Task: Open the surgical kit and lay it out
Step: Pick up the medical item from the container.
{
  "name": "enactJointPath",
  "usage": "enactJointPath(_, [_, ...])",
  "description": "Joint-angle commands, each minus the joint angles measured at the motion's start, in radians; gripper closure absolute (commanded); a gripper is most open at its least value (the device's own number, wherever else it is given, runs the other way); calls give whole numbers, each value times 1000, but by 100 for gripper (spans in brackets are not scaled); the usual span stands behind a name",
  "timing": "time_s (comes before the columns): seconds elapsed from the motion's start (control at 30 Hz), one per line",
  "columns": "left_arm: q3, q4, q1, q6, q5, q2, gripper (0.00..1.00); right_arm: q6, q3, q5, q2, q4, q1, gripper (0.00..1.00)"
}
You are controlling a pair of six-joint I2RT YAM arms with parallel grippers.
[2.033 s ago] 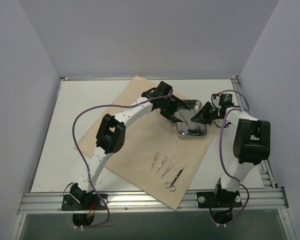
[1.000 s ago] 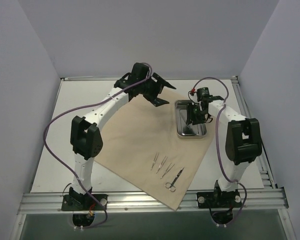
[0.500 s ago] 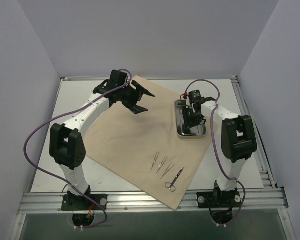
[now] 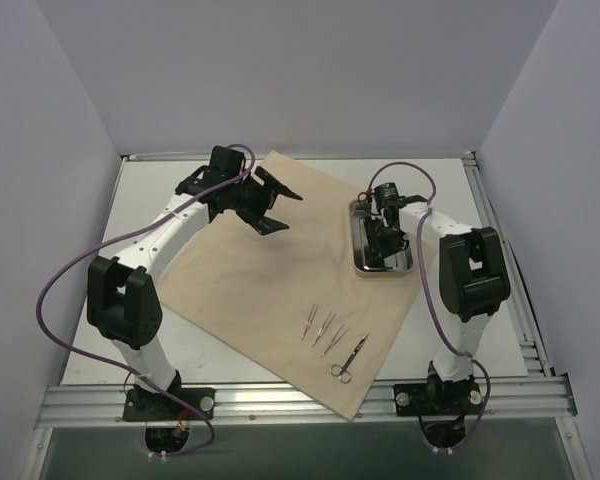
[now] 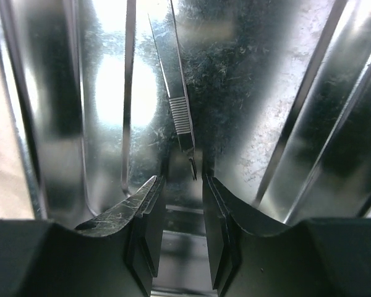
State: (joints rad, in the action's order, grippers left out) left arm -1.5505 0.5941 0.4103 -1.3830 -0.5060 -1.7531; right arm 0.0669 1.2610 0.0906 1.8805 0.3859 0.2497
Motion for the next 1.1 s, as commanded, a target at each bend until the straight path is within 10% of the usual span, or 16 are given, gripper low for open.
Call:
enactJointPath(0.0, [-6,-25,-5,7,-25,50,17,-18,35,-29,31,28,5,69])
enactJointPath(1.07, [1,-34,-22,-16,-46,72,18,-24,104,-17,157,106,7,94])
